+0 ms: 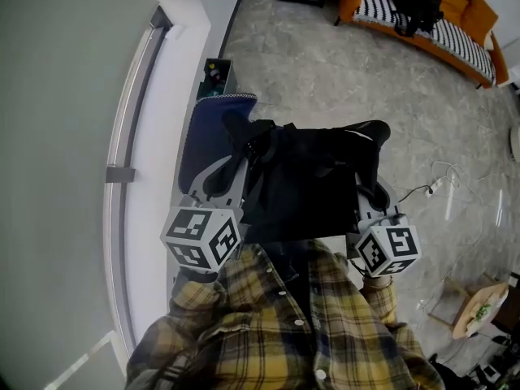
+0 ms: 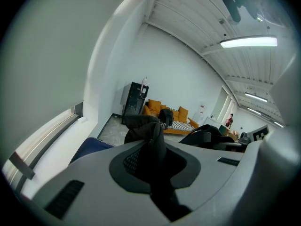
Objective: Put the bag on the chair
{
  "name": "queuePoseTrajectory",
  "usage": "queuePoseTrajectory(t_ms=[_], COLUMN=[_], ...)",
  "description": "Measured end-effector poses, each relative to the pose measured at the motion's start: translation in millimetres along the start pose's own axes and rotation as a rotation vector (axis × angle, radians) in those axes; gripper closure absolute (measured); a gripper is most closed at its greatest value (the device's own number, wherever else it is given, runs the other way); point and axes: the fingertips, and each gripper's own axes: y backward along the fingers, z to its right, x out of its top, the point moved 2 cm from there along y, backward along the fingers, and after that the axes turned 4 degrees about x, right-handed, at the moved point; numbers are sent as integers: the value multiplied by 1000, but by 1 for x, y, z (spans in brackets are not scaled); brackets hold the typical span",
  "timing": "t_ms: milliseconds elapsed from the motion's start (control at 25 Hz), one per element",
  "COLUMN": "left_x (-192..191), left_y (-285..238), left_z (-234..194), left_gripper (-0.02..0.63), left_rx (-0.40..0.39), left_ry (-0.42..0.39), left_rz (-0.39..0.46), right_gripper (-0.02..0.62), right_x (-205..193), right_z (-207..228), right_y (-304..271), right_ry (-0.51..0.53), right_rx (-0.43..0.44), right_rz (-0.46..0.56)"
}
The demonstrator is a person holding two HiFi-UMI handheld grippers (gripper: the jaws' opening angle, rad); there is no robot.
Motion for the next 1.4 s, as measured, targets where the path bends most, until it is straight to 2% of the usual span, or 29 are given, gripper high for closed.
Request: queuePoseTrajectory(t_ms=[320, 720, 1240, 1400], left_x=[8, -7, -68, -95], left_y=[-2, -17, -60, -79], left_z=[-5, -19, -47, -62], left_gripper=[555, 555, 554, 554], left_rx=[0, -7, 33, 58], left_ry=[-7, -13, -51, -32], left_rz=[-7, -44, -127, -158], right_gripper=[560, 560, 560, 560], right_x=[5, -13, -79, -109], right_z=[-3, -2, 20, 29], right_y=[-6, -24, -72, -90], right_ry=[-10, -9, 20, 10], right_rx=[-4, -13, -24, -31], right_rz=[-5, -52, -156, -190])
